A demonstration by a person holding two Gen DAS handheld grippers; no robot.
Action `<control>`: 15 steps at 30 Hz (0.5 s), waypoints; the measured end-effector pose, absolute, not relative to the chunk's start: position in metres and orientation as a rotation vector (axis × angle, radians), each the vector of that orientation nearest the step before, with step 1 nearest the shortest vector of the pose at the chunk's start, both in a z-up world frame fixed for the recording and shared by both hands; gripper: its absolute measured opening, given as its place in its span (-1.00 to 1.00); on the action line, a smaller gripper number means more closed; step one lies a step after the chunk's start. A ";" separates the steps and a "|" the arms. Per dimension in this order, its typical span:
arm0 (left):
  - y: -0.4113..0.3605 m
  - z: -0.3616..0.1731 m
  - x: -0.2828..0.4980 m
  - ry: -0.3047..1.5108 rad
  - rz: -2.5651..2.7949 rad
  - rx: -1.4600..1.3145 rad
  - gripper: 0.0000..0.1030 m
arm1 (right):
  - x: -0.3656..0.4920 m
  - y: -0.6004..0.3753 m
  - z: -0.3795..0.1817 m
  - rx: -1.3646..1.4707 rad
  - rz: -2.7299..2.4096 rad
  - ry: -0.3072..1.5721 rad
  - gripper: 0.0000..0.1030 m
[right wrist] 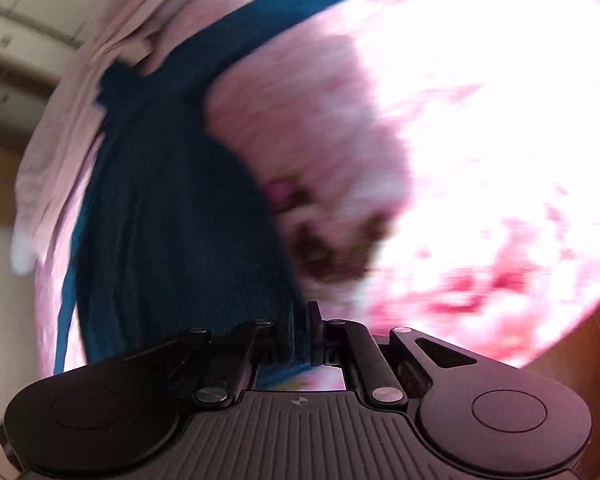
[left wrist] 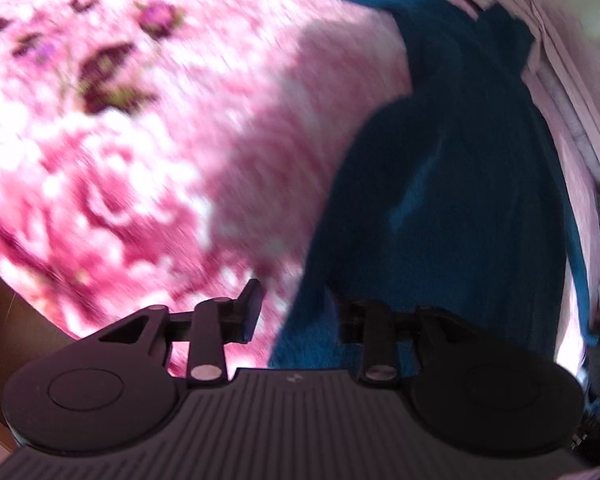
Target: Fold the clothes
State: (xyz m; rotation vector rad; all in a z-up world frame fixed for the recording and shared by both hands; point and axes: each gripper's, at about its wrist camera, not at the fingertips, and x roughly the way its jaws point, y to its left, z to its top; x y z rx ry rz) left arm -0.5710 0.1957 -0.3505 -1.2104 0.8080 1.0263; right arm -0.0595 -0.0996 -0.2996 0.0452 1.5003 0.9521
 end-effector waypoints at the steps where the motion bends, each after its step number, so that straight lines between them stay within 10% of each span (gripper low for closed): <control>1: 0.193 -0.351 -0.566 0.811 1.024 -1.179 -0.21 | -0.058 -0.102 -0.301 0.055 0.933 1.510 -0.93; 4: 0.189 -0.350 -0.552 0.850 1.012 -1.113 -0.16 | -0.061 -0.073 -0.313 0.050 0.889 1.532 -0.90; 6: 0.188 -0.347 -0.545 0.870 0.996 -1.075 -0.90 | -0.068 -0.068 -0.317 0.041 0.902 1.536 -0.90; 15: 0.160 -0.236 -0.550 0.673 0.953 -0.703 -0.92 | -0.054 -0.096 -0.254 0.015 0.973 1.393 -1.00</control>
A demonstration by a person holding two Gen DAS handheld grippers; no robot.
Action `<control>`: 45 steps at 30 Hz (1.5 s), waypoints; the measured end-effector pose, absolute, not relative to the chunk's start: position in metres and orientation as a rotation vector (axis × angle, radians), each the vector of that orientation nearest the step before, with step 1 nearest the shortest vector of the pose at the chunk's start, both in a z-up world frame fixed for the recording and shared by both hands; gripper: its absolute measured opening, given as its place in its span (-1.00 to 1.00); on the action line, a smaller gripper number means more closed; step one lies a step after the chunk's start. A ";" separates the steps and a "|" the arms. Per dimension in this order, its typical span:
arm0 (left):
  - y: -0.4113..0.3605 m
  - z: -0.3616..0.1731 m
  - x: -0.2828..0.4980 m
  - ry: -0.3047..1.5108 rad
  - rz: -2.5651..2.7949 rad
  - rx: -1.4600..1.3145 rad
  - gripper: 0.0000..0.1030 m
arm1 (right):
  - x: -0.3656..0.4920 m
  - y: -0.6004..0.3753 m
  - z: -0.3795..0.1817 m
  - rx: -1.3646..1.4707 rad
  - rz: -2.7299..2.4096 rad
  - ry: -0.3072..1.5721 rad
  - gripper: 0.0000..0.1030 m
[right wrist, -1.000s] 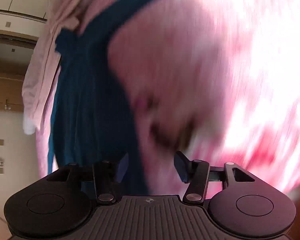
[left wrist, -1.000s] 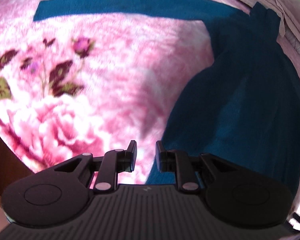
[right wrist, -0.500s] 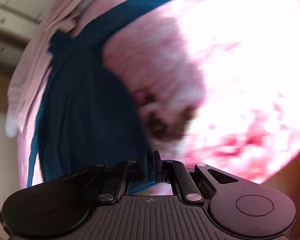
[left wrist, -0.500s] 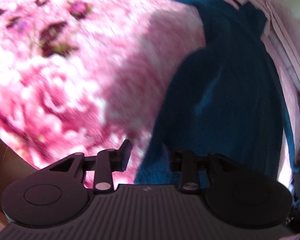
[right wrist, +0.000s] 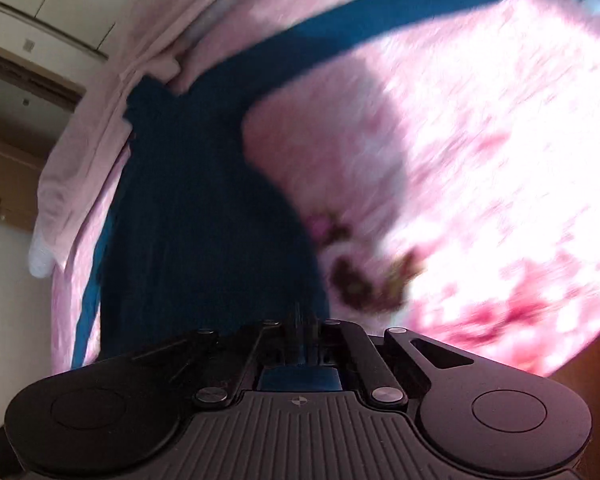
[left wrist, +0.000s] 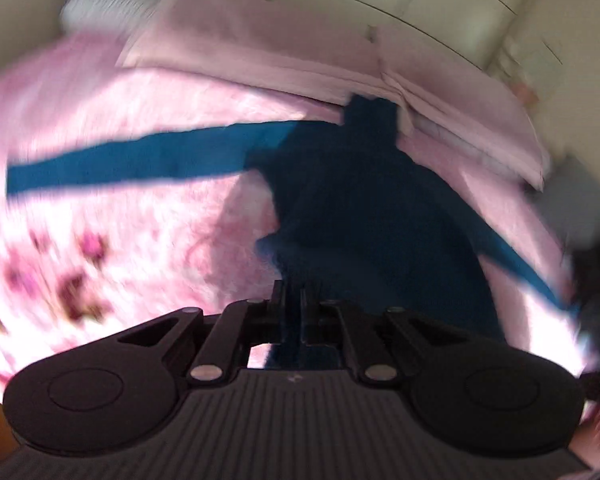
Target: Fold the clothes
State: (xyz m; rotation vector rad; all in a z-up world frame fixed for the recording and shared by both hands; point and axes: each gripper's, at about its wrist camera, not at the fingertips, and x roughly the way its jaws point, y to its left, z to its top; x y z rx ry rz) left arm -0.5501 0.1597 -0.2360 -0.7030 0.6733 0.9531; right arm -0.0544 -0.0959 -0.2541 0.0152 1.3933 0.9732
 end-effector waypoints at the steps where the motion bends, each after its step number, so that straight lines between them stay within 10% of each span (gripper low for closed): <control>1: 0.156 -0.246 -0.549 0.750 0.951 -0.689 -0.90 | -0.050 -0.102 -0.260 -0.025 0.935 1.413 -1.00; 6: 0.154 -0.339 -0.551 1.179 1.049 -0.854 -0.91 | -0.044 -0.113 -0.293 -0.110 0.800 1.532 -1.00; 9: 0.160 -0.321 -0.555 1.058 1.092 -0.884 -0.87 | -0.049 -0.099 -0.286 -0.111 0.862 1.503 -0.93; 14: 0.183 -0.299 -0.547 0.918 1.025 -0.935 -0.31 | -0.053 -0.075 -0.289 -0.091 0.975 1.467 0.00; 21: 0.176 -0.340 -0.556 0.959 1.052 -1.033 -0.20 | -0.063 -0.059 -0.316 -0.061 1.054 1.486 0.00; 23: 0.174 -0.341 -0.550 0.931 1.052 -1.017 -0.47 | -0.069 -0.052 -0.315 -0.132 1.087 1.464 -0.07; 24: 0.174 -0.340 -0.545 0.932 1.024 -1.007 -0.72 | -0.075 -0.047 -0.314 -0.192 1.113 1.454 -0.22; 25: 0.174 -0.339 -0.541 0.932 0.995 -0.997 -0.87 | -0.080 -0.043 -0.313 -0.252 1.138 1.443 -0.86; 37: 0.168 -0.329 -0.557 1.081 0.889 -0.851 -0.82 | -0.062 -0.056 -0.305 -0.426 1.130 1.483 -0.91; 43: 0.209 -0.287 -0.562 0.959 0.916 -0.849 -0.62 | -0.040 -0.033 -0.288 -0.408 1.140 1.495 0.05; 45: 0.235 -0.278 -0.570 0.894 0.967 -0.876 -0.51 | -0.017 -0.029 -0.278 -0.287 1.093 1.466 0.06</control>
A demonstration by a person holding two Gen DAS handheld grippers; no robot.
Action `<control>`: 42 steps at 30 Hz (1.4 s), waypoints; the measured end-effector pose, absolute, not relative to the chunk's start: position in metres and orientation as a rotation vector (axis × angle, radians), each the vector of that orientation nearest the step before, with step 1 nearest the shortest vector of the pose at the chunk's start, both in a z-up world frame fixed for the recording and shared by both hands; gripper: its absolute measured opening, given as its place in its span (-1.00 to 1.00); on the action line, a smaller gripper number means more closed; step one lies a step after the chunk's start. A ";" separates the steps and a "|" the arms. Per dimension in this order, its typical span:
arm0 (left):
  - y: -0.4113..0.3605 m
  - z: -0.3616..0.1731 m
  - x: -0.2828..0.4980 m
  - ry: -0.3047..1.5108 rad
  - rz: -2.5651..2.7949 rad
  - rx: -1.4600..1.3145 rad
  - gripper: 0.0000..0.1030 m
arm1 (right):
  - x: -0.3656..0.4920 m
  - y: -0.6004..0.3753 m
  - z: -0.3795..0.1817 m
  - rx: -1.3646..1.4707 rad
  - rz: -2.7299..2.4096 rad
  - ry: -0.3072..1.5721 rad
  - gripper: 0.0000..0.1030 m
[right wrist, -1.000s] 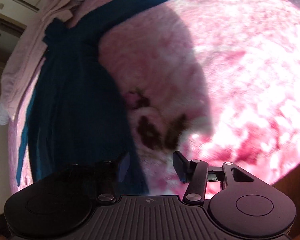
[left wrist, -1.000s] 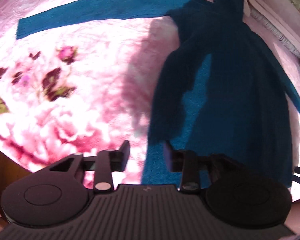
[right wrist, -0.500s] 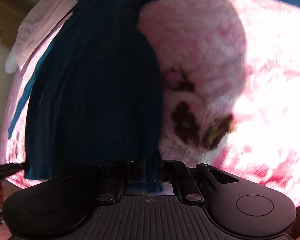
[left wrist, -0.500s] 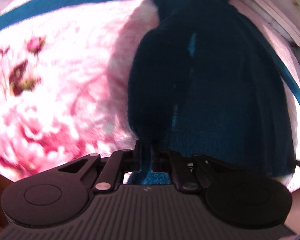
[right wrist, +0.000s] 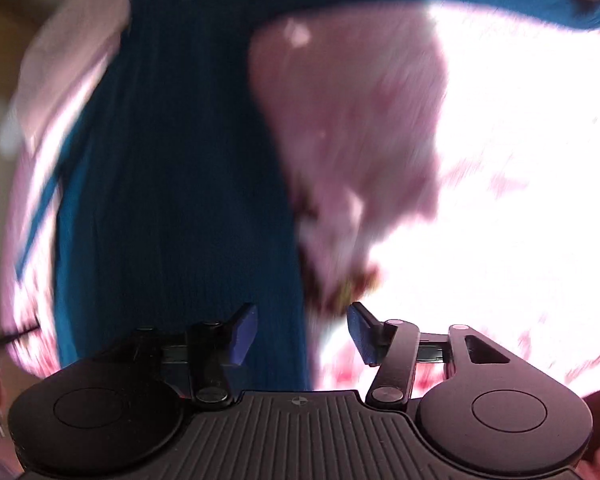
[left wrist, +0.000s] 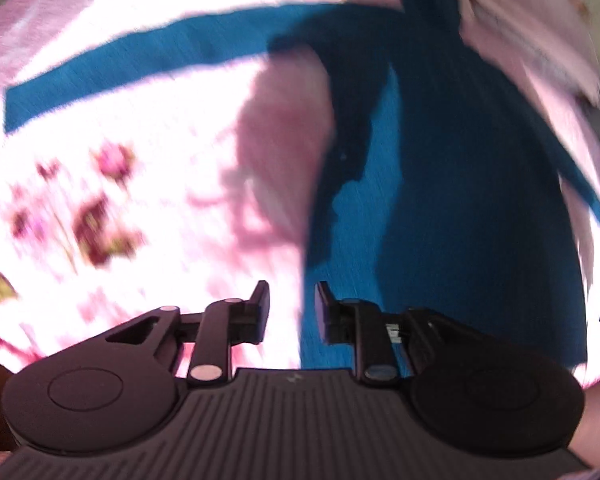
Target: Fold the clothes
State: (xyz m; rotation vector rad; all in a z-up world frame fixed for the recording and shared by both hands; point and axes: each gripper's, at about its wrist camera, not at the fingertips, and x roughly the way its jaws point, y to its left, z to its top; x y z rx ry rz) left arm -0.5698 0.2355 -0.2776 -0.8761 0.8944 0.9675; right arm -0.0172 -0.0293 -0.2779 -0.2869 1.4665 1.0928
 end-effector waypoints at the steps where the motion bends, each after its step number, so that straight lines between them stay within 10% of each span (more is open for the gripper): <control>1: 0.251 -0.276 -0.571 0.853 1.002 -0.899 -0.41 | -0.004 -0.027 -0.274 -0.217 1.053 1.452 0.06; 15: 0.444 -0.390 -0.498 0.255 1.183 -1.384 -0.01 | 0.138 0.030 -0.360 0.746 0.585 1.370 0.06; 18: 0.464 -0.399 -0.487 0.326 1.222 -1.287 -0.86 | 0.152 0.054 -0.357 0.748 0.606 1.349 0.05; 19: 0.468 -0.396 -0.483 0.368 1.232 -1.218 -0.87 | 0.155 0.063 -0.357 0.699 0.623 1.337 0.00; 20: 0.472 -0.391 -0.480 0.413 1.237 -1.130 -0.87 | 0.157 0.074 -0.356 0.631 0.635 1.325 -0.65; 22: 0.477 -0.377 -0.476 0.479 1.230 -0.980 -0.87 | 0.160 0.093 -0.351 0.504 0.643 1.297 -0.83; 30: 0.470 -0.379 -0.455 0.736 1.166 -0.707 -0.53 | 0.174 0.111 -0.344 0.377 0.666 1.202 -0.77; 35: 0.424 -0.361 -0.484 0.775 1.152 -0.768 -0.32 | 0.141 0.095 -0.312 0.224 0.707 1.187 0.09; 42: 0.294 -0.340 -0.500 0.832 0.974 -0.735 -0.46 | 0.012 0.070 -0.282 -0.180 1.073 1.180 -0.05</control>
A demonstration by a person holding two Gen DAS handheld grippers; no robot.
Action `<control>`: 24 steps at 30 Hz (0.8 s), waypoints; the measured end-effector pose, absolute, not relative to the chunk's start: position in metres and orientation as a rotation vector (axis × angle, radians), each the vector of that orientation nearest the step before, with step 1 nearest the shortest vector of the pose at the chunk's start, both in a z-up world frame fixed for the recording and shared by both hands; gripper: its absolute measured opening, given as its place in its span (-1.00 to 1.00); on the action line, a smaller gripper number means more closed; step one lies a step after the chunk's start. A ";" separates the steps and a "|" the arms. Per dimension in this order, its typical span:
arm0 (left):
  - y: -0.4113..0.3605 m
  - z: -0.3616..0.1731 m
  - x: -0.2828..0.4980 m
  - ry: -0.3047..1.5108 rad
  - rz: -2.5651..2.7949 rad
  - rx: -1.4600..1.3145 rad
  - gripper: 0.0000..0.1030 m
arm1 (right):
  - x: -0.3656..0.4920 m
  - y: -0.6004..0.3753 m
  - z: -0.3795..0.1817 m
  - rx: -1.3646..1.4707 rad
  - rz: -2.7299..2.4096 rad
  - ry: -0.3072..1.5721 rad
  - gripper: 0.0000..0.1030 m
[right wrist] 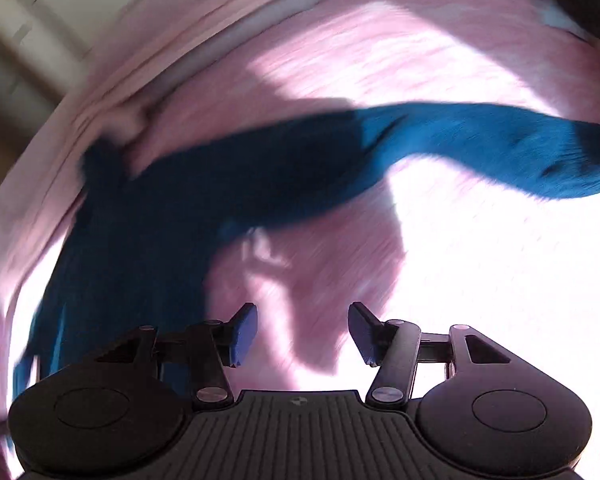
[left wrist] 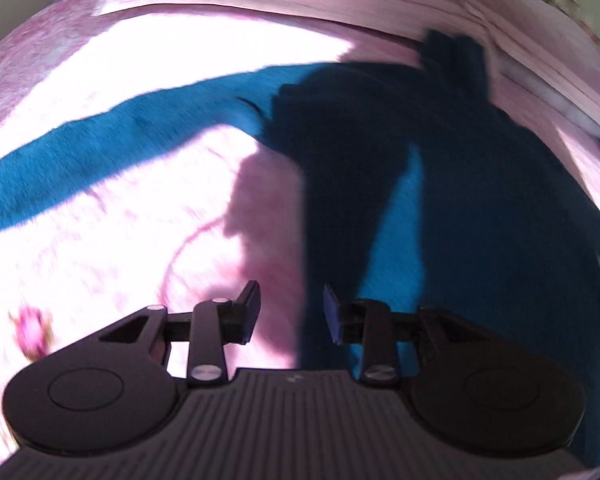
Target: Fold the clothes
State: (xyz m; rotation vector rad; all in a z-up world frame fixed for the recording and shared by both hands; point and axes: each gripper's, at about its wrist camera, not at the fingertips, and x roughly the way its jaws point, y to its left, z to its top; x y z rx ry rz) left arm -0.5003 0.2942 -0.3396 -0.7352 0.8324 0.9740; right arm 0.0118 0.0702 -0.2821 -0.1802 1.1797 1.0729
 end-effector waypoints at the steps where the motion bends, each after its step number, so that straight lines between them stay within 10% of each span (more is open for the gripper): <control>1: 0.279 -0.342 -0.498 0.847 0.946 -0.738 -0.46 | -0.012 0.069 -0.282 -0.252 1.129 1.166 -0.17; 10: 0.179 -0.347 -0.516 0.997 0.909 -0.679 -0.46 | -0.104 -0.008 -0.301 -0.556 1.080 1.131 -0.20; 24: 0.208 -0.315 -0.476 0.836 1.011 -0.827 -0.50 | 0.154 -0.035 -0.307 0.368 0.491 1.136 -0.20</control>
